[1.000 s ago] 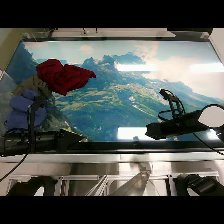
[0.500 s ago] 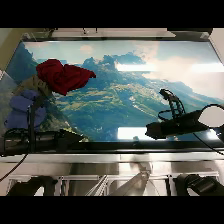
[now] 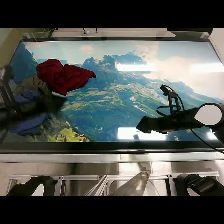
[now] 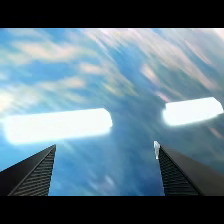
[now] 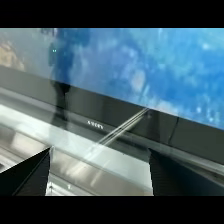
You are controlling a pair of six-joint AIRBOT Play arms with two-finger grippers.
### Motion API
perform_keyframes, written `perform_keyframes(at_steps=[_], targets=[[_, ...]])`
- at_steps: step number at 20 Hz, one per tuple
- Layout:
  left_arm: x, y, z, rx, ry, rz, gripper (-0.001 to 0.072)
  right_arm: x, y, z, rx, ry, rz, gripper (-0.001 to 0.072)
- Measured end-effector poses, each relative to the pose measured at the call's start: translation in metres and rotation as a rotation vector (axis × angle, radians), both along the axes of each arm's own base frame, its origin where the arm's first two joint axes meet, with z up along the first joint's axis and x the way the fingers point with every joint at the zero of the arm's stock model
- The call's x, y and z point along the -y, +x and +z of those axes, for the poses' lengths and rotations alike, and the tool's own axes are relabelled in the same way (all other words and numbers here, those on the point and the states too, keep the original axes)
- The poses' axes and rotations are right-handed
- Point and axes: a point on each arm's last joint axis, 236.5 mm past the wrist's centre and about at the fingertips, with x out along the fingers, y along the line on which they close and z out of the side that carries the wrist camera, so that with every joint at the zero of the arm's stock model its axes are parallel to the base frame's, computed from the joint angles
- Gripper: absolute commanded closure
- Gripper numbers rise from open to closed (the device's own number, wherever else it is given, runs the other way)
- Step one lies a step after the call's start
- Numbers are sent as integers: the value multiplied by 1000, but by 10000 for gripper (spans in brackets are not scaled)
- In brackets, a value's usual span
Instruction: Fold the shirts.
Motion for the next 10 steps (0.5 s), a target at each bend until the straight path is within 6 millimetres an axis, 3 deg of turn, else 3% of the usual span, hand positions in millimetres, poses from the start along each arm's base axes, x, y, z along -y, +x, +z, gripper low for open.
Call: perform_keyframes(at_steps=[2,5,8,10], targets=[[-47,48,-8,-28,44,94,-5,-3,10,-3,10,11,-27,71],[-97,110,-41,-123,74,128,-5,-5,25,-5,40,21,-63,80],[-121,171,-82,-191,82,99,-4,-5,38,-5,75,30,-91,80],[-125,203,-108,-214,95,68,-5,-6,42,-4,89,33,-102,80]])
